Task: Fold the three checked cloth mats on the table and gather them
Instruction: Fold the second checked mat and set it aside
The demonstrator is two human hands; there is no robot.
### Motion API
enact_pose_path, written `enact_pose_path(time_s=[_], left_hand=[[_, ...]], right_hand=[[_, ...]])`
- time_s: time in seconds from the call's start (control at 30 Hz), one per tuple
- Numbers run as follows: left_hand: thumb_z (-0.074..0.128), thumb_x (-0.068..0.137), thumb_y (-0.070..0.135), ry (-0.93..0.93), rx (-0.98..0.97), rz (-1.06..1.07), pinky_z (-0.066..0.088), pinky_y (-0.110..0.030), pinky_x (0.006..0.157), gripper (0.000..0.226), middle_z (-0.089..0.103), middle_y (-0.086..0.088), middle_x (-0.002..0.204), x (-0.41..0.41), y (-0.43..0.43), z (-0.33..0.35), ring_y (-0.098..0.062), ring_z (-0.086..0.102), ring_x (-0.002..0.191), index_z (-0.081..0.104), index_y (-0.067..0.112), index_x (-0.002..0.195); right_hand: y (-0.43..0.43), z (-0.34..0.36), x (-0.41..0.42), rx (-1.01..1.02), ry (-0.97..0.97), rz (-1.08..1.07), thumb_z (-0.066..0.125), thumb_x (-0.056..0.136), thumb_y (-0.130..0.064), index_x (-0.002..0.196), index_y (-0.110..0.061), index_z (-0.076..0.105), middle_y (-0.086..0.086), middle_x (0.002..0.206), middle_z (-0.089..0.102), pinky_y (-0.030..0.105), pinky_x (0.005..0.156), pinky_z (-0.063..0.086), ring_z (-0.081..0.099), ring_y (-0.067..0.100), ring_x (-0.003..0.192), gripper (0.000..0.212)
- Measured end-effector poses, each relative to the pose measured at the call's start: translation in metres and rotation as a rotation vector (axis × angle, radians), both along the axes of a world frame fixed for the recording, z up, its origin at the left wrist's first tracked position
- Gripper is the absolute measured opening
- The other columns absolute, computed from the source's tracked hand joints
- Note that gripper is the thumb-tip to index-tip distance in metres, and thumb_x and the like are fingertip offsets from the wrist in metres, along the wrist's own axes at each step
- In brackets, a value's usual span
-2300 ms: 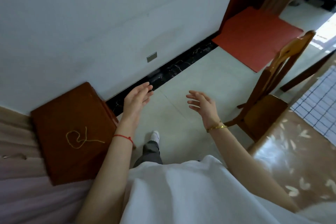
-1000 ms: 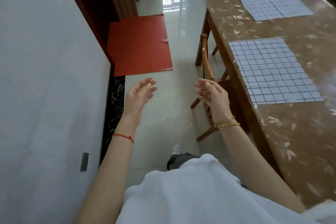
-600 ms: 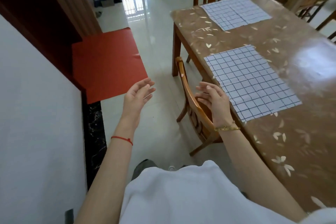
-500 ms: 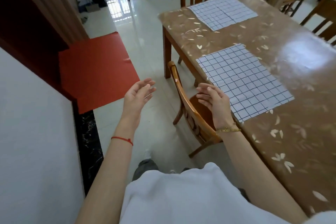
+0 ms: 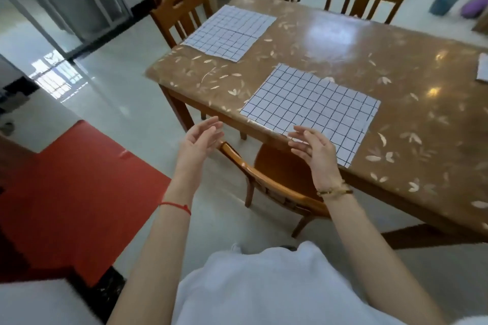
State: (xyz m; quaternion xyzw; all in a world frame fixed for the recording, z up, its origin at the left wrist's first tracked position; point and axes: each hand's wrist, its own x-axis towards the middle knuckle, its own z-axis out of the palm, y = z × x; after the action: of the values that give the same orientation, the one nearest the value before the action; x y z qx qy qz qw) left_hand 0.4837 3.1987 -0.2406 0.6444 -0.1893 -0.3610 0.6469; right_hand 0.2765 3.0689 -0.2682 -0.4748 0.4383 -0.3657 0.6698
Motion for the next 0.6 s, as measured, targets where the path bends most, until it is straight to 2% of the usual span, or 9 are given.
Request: enact_pose_path(time_s=[0.13,0.3,0.47,0.6], left_hand=[[0.055,0.099,0.018,-0.038,0.032,-0.172,0.051,-0.029,0.096,0.027,0.071,0.002,0.118,0.031,-0.026,-0.003,-0.014,0.067,0.111,0.065,0.018,0.125],[0.057,0.097,0.014,-0.003,0.02,-0.32,0.05,-0.034,0.101,0.028,0.07,-0.005,0.121,0.043,-0.063,-0.003,-0.017,0.067,0.113,0.064,0.014,0.125],[0.058,0.097,0.012,0.025,0.019,-0.433,0.051,-0.033,0.1,0.029,0.069,-0.009,0.123,0.04,-0.102,-0.007,-0.021,0.066,0.114,0.063,0.009,0.126],[0.059,0.097,0.014,0.01,0.033,-0.469,0.051,-0.033,0.097,0.028,0.069,-0.006,0.121,0.039,-0.133,-0.014,-0.02,0.067,0.112,0.064,0.012,0.124]], right_hand=[[0.004,-0.002,0.008,0.02,-0.002,-0.15,0.043,0.103,-0.02,0.118,-0.009,0.064,0.008,0.109,0.072,0.032,0.089,0.056,0.067,0.023,0.101,0.029],[-0.001,-0.005,0.003,0.052,0.025,-0.284,0.043,0.103,-0.022,0.116,-0.01,0.066,0.011,0.112,0.07,0.034,0.09,0.056,0.067,0.024,0.1,0.028],[-0.016,-0.014,-0.008,0.098,0.033,-0.407,0.045,0.103,-0.022,0.117,-0.007,0.066,0.013,0.113,0.07,0.032,0.085,0.057,0.067,0.021,0.093,0.03],[-0.032,-0.018,-0.013,0.114,0.03,-0.456,0.045,0.103,-0.021,0.117,-0.005,0.065,0.014,0.113,0.07,0.028,0.081,0.056,0.066,0.021,0.093,0.03]])
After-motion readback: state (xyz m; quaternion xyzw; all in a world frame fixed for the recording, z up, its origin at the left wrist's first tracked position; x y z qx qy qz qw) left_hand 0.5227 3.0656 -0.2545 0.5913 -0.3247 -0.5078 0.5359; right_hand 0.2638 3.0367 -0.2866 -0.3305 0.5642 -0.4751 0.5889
